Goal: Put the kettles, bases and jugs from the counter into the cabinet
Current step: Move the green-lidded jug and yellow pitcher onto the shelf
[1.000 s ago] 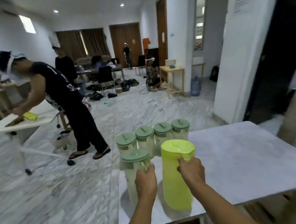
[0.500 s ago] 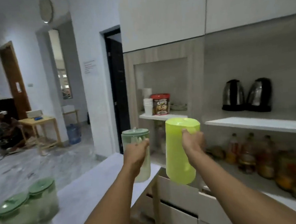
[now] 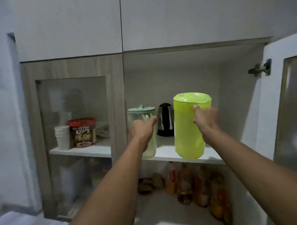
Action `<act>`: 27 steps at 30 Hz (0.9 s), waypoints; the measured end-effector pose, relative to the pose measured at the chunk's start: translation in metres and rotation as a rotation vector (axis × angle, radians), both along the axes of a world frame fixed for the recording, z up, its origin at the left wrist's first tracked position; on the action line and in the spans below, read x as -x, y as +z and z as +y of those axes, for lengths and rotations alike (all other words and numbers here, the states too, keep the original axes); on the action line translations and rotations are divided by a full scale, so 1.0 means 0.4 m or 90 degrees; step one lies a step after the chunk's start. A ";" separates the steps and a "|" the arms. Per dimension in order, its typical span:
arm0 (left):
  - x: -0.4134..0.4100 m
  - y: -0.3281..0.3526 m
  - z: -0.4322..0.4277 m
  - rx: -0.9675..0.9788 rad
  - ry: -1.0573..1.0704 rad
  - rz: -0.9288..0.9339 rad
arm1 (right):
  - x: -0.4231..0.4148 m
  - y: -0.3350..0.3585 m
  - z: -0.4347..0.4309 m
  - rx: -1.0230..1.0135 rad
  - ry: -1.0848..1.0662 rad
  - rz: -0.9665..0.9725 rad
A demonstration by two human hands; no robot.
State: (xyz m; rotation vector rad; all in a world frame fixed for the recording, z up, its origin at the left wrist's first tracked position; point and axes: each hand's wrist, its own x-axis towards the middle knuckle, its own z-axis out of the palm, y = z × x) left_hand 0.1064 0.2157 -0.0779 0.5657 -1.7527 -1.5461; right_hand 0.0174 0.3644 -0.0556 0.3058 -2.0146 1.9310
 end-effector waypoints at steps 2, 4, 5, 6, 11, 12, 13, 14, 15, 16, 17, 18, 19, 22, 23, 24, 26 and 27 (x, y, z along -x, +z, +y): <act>0.082 0.007 -0.029 0.009 0.011 -0.021 | 0.066 0.006 -0.037 -0.009 0.009 -0.001; 0.151 0.009 -0.067 0.012 0.024 -0.041 | 0.123 0.005 -0.085 -0.015 0.014 -0.007; 0.184 0.007 -0.091 0.018 0.030 -0.049 | 0.151 0.000 -0.113 -0.015 0.022 -0.010; 0.216 0.003 -0.115 0.027 0.034 -0.057 | 0.182 -0.005 -0.145 -0.018 0.031 -0.016; 0.361 -0.033 -0.245 0.056 0.056 -0.108 | 0.338 -0.050 -0.336 -0.046 0.068 -0.020; 0.394 -0.039 -0.278 0.060 0.068 -0.121 | 0.372 -0.053 -0.378 -0.054 0.070 -0.026; 0.426 -0.047 -0.308 0.062 0.082 -0.133 | 0.405 -0.058 -0.417 -0.067 0.069 -0.031; 0.456 -0.057 -0.336 0.067 0.096 -0.141 | 0.439 -0.067 -0.456 -0.081 0.068 -0.030; 0.489 -0.065 -0.363 0.073 0.104 -0.152 | 0.469 -0.073 -0.492 -0.086 0.067 -0.028; 0.521 -0.069 -0.388 0.075 0.104 -0.166 | 0.497 -0.076 -0.524 -0.089 0.068 -0.031; 0.553 -0.077 -0.413 0.079 0.096 -0.182 | 0.515 -0.075 -0.553 -0.090 0.071 -0.037; 0.581 -0.088 -0.432 0.075 0.087 -0.201 | 0.541 -0.077 -0.579 -0.095 0.073 -0.047; 0.605 -0.100 -0.455 0.065 0.079 -0.210 | 0.565 -0.083 -0.604 -0.105 0.070 -0.061; 0.678 -0.120 -0.521 0.037 0.121 -0.178 | 0.655 -0.100 -0.679 -0.130 0.067 -0.079; 0.705 -0.127 -0.542 0.033 0.138 -0.161 | 0.685 -0.102 -0.706 -0.134 0.073 -0.077; 0.734 -0.130 -0.562 0.034 0.141 -0.156 | 0.717 -0.105 -0.734 -0.128 0.090 -0.073; 0.781 -0.132 -0.592 0.030 0.162 -0.144 | 0.781 -0.112 -0.787 -0.126 0.114 -0.054; 0.804 -0.131 -0.612 0.022 0.172 -0.145 | 0.808 -0.112 -0.810 -0.135 0.123 -0.043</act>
